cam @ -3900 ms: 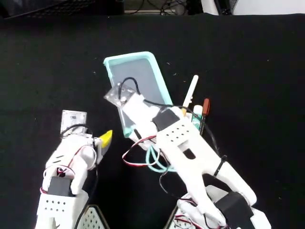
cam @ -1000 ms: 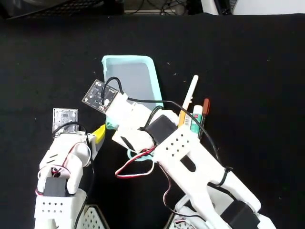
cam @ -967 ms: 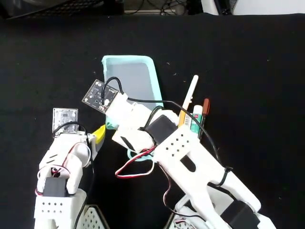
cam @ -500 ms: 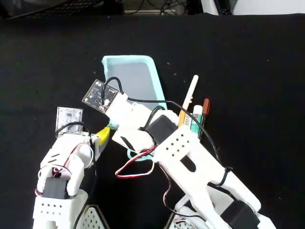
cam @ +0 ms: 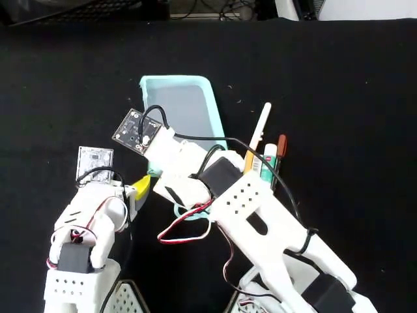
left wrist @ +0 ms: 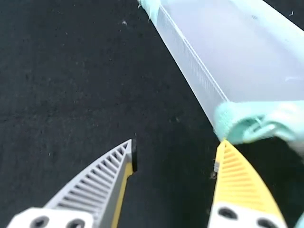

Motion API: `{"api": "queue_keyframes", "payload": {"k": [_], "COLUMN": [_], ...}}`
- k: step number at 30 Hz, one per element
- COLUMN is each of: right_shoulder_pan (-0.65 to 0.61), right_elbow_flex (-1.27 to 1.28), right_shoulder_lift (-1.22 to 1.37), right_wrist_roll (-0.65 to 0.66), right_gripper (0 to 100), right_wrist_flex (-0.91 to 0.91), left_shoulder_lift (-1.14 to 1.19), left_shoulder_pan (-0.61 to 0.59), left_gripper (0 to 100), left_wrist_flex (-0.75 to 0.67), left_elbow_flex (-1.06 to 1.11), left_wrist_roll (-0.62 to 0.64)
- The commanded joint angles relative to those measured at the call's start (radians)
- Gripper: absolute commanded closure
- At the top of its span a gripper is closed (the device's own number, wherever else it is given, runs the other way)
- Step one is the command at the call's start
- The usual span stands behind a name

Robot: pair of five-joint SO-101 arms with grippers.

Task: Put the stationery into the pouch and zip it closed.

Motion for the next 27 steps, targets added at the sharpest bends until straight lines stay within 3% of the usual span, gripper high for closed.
{"api": "queue_keyframes", "payload": {"k": [1, 9, 27], "right_shoulder_pan": [-0.009, -0.009, -0.009], "right_elbow_flex": [-0.007, -0.007, -0.007], "right_shoulder_lift": [-0.039, -0.039, -0.039], "right_wrist_roll": [-0.002, -0.002, -0.002], "right_gripper": [98.6, 98.6, 98.6], "right_wrist_flex": [-0.003, -0.003, 0.003], "left_shoulder_lift": [-0.008, -0.008, -0.008], "left_shoulder_pan": [0.013, 0.016, 0.007], "left_gripper": [71, 71, 71], "left_wrist_flex": [0.029, 0.021, -0.382], "left_elbow_flex": [-0.067, -0.067, 0.154], "left_wrist_roll": [-0.002, 0.0, -0.008]}}
